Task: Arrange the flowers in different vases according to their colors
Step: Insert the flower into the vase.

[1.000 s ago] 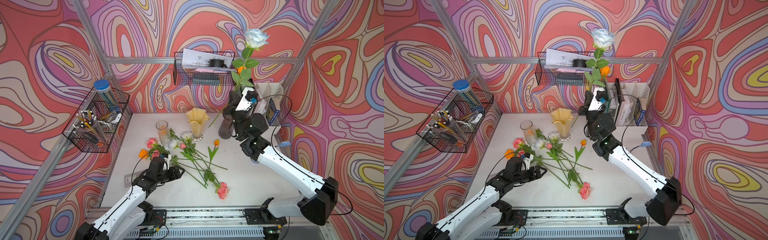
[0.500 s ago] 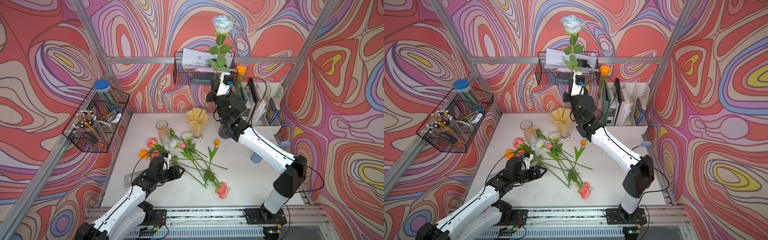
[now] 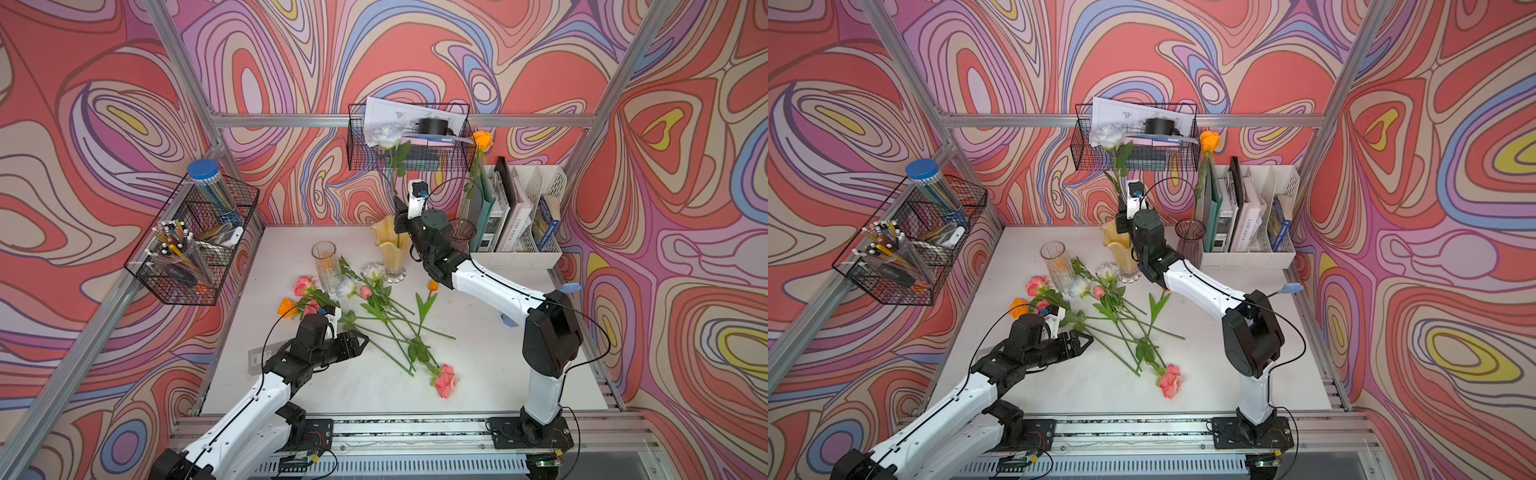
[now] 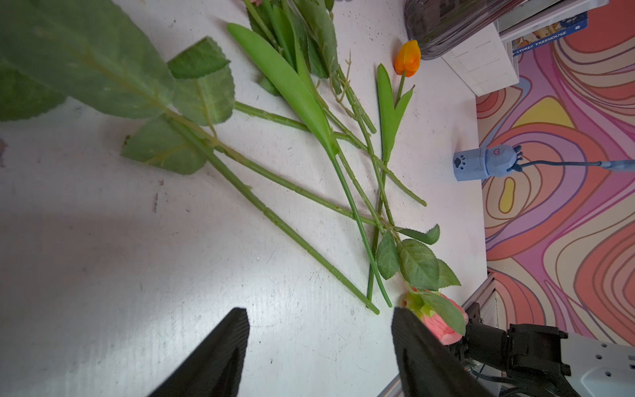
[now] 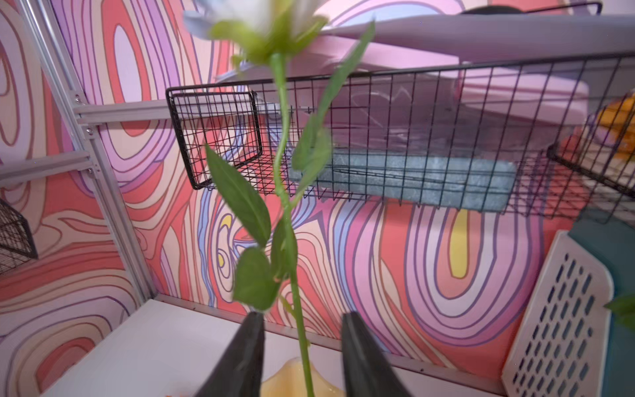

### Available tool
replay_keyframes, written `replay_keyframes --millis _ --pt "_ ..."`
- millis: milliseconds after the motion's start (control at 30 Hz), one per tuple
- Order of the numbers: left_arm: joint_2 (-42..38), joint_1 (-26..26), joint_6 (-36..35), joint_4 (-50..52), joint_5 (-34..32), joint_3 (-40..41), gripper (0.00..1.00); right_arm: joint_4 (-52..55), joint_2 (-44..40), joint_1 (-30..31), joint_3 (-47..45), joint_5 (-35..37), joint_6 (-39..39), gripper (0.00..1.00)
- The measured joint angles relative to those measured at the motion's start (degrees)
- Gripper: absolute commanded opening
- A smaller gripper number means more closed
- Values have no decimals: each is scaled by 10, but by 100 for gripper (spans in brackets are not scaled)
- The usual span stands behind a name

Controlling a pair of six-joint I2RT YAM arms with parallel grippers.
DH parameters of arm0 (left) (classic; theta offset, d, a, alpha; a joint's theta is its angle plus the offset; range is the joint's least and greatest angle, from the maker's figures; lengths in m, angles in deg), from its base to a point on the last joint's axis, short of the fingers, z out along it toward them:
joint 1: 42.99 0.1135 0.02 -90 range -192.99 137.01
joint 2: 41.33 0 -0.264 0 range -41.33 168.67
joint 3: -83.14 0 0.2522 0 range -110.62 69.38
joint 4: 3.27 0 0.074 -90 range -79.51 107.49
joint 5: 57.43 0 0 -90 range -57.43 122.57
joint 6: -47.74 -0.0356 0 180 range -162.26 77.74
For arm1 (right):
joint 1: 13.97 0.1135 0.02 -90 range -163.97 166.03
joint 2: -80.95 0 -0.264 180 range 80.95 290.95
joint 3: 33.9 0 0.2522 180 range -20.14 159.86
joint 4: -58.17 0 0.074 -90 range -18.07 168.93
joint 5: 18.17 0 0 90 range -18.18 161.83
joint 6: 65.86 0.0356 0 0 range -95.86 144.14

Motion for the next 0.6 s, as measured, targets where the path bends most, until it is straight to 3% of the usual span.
replay_keyframes --millis 167,367,600 --pt "-1 0 -2 6 -1 0 72 -1 -23 0 -17 5 -2 76" --pt "-6 0 -2 18 -7 -7 72 25 -116 0 -78 -10 -2 74" --pt "-16 0 -4 34 -17 -9 72 174 -222 0 -81 -162 -4 68"
